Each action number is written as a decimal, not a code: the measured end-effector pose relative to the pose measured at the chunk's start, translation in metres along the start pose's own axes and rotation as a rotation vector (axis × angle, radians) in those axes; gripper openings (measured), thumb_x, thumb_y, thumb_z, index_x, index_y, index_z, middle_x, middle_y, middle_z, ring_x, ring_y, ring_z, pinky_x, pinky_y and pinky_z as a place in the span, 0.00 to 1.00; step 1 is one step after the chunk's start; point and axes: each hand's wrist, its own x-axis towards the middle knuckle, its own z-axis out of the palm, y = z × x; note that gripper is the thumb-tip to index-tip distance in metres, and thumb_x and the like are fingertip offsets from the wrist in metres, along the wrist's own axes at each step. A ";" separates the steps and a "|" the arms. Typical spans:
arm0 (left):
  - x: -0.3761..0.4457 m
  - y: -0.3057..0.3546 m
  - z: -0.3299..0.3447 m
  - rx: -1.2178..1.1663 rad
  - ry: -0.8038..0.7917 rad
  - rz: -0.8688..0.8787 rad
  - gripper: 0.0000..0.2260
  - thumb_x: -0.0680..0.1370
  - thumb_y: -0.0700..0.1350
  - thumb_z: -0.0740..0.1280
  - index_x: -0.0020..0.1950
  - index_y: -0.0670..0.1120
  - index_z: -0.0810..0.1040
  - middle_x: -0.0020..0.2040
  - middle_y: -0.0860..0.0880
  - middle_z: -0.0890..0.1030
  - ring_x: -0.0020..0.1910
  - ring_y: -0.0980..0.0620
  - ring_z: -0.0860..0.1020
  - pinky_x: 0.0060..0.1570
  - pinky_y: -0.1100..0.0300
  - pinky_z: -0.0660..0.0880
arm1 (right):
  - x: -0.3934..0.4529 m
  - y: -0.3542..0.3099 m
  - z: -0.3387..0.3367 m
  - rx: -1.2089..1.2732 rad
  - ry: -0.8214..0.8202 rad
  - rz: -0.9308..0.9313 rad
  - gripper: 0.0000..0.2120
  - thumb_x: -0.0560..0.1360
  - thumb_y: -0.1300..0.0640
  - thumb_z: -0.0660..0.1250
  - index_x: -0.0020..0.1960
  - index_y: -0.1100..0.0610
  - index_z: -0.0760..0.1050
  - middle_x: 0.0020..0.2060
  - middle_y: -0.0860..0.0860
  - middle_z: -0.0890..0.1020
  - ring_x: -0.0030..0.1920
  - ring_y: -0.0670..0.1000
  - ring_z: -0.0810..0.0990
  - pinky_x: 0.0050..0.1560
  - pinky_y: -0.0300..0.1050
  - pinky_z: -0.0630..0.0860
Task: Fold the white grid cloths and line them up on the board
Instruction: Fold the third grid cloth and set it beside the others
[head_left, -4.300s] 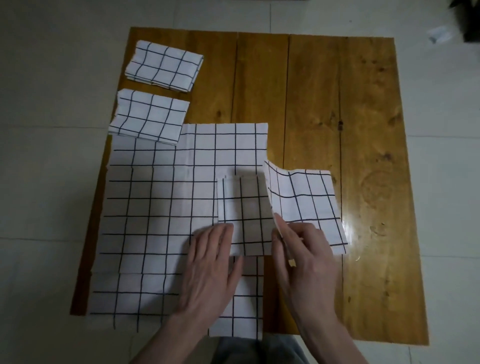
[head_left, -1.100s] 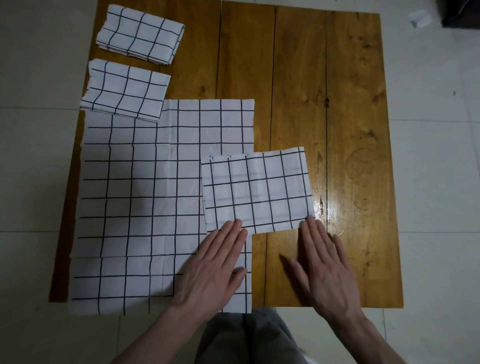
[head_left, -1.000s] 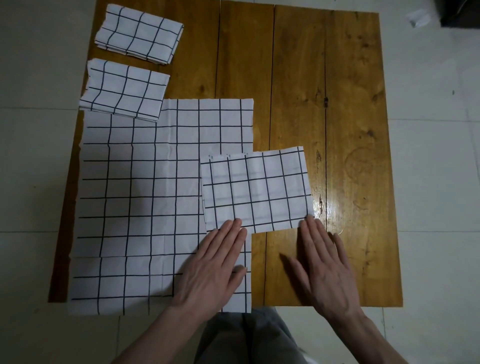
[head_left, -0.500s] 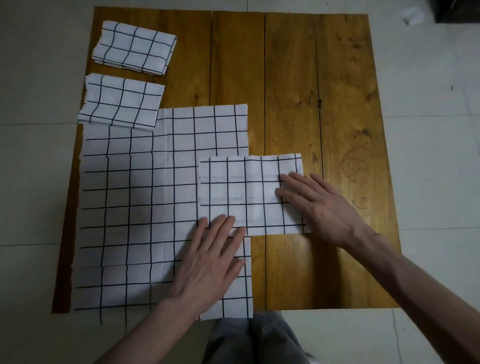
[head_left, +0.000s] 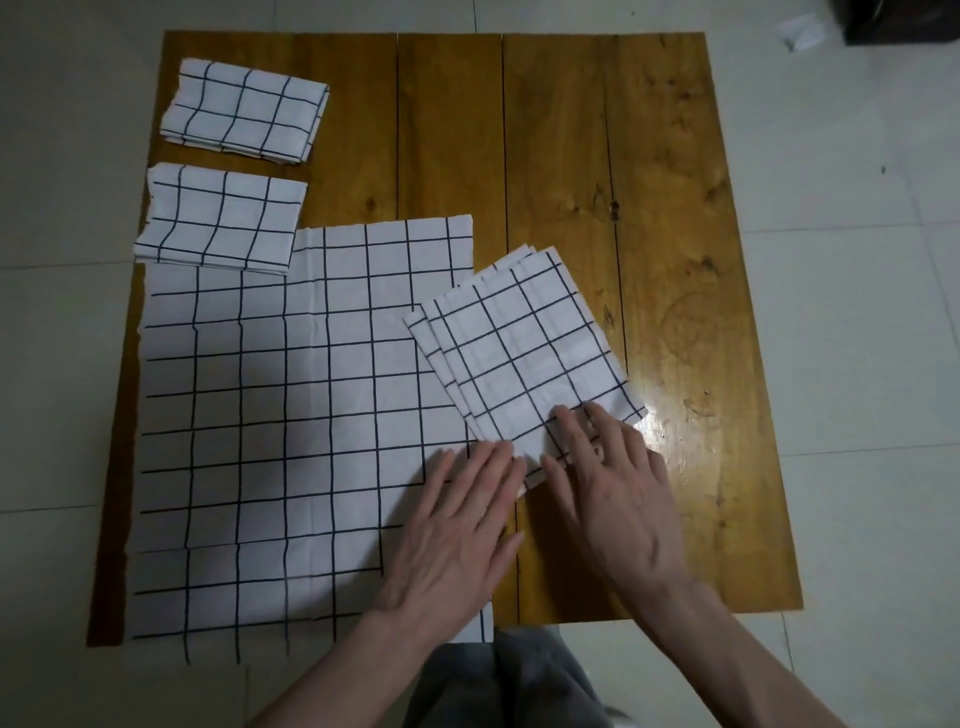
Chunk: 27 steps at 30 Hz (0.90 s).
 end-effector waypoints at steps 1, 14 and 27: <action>0.000 0.002 0.002 0.005 -0.013 0.005 0.30 0.87 0.59 0.49 0.85 0.45 0.52 0.85 0.44 0.54 0.84 0.45 0.51 0.79 0.41 0.54 | -0.001 -0.002 0.002 0.013 0.014 -0.035 0.30 0.86 0.38 0.45 0.83 0.50 0.60 0.78 0.53 0.69 0.75 0.56 0.70 0.70 0.57 0.73; -0.012 -0.029 0.001 0.077 -0.022 -0.145 0.29 0.86 0.58 0.52 0.83 0.44 0.60 0.84 0.43 0.58 0.84 0.43 0.54 0.79 0.37 0.57 | 0.011 0.032 0.018 -0.067 -0.004 -0.265 0.31 0.87 0.36 0.40 0.85 0.51 0.51 0.85 0.50 0.51 0.85 0.49 0.45 0.83 0.54 0.42; -0.012 0.011 0.019 -0.040 -0.034 -0.162 0.32 0.84 0.57 0.51 0.82 0.38 0.59 0.83 0.40 0.58 0.83 0.42 0.55 0.78 0.44 0.56 | -0.014 -0.015 0.038 -0.091 0.050 -0.522 0.30 0.88 0.43 0.48 0.85 0.56 0.52 0.85 0.52 0.53 0.84 0.50 0.50 0.82 0.57 0.55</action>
